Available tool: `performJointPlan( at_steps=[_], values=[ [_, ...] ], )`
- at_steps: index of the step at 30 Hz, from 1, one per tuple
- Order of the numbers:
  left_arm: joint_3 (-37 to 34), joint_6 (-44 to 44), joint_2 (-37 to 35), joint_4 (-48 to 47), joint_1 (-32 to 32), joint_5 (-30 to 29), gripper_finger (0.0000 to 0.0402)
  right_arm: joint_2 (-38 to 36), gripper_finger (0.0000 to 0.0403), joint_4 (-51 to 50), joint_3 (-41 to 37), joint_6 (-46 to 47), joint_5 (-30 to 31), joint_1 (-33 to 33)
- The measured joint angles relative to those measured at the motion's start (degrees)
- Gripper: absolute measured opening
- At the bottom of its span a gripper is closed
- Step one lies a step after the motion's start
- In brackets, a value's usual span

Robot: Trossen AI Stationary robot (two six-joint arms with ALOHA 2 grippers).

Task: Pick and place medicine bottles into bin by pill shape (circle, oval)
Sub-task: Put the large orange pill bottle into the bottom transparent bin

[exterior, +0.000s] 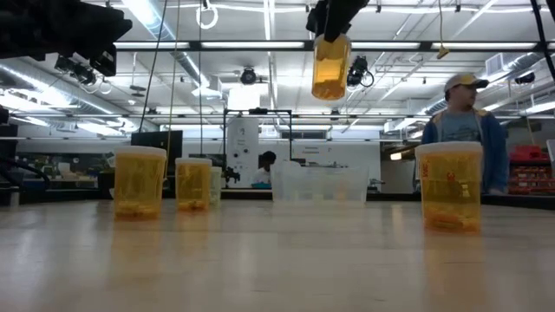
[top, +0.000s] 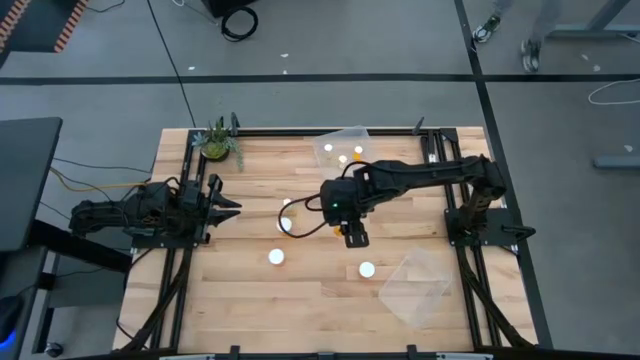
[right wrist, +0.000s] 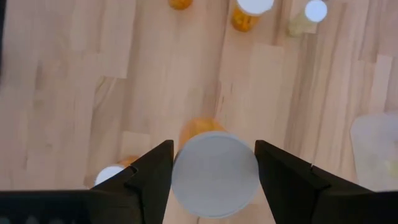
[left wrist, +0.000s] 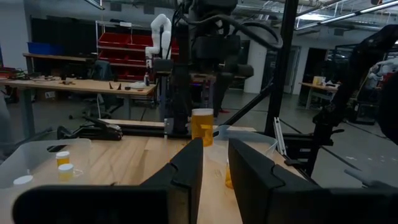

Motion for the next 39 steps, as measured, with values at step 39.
performJointPlan(
  at_steps=[39],
  values=[
    [0.00, 0.01, -0.02, 0.00, 0.01, 0.00, 0.0082, -7.21, 0.0225, -16.54, -0.02, 22.36, 2.40, 12.97]
  ],
)
